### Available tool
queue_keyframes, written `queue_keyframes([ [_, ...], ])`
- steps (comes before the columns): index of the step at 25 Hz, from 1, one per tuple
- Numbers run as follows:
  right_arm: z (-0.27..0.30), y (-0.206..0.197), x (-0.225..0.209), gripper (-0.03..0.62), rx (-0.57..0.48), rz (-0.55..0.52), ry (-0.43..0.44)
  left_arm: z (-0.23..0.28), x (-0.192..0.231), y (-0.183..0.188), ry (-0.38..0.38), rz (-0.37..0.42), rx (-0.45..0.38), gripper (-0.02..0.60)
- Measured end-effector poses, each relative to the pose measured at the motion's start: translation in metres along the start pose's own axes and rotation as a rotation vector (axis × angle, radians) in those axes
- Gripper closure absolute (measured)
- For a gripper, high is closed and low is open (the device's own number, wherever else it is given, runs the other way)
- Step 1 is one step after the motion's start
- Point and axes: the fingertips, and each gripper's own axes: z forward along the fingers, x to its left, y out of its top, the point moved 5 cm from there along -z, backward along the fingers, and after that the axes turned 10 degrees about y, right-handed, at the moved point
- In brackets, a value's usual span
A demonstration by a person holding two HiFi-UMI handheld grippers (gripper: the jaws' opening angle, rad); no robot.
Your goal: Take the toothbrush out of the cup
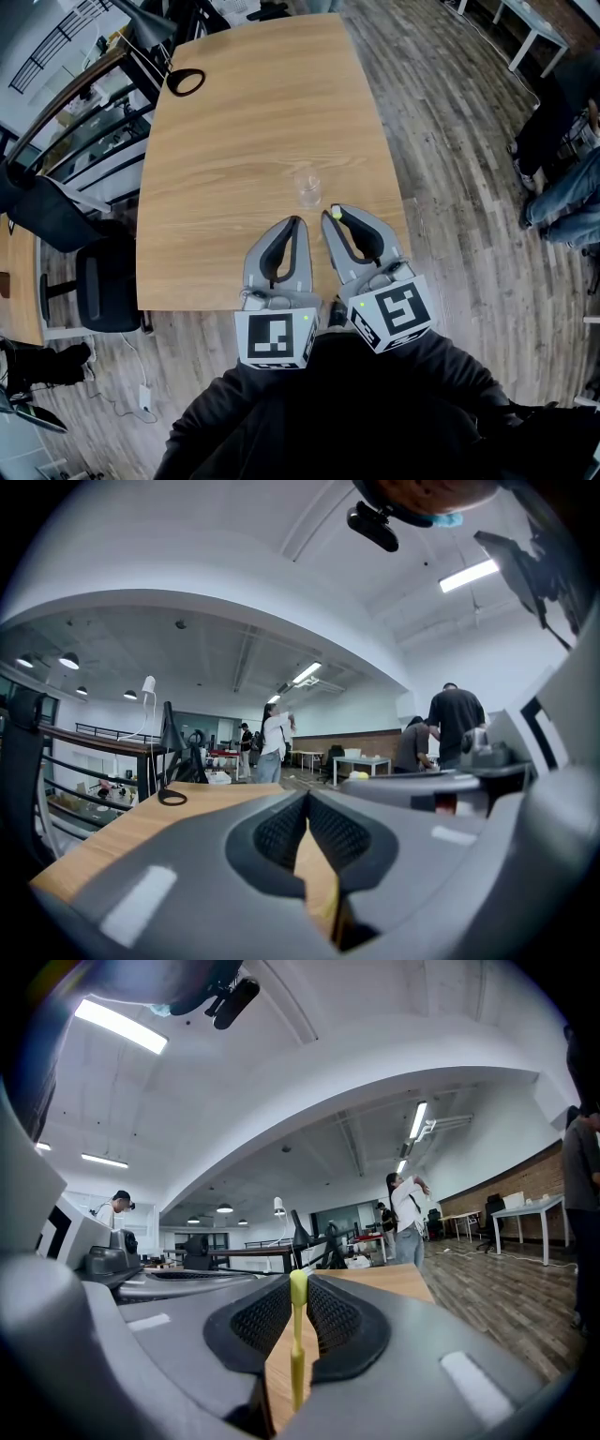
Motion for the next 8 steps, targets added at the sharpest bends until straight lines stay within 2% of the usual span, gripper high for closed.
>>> queue_keyframes([
  [8,0.0088,-0.0006,-0.0048,0.543,0.0,0.003,0.005,0.0081,0.0036,-0.0011,0.004,-0.001,0.003,0.574],
])
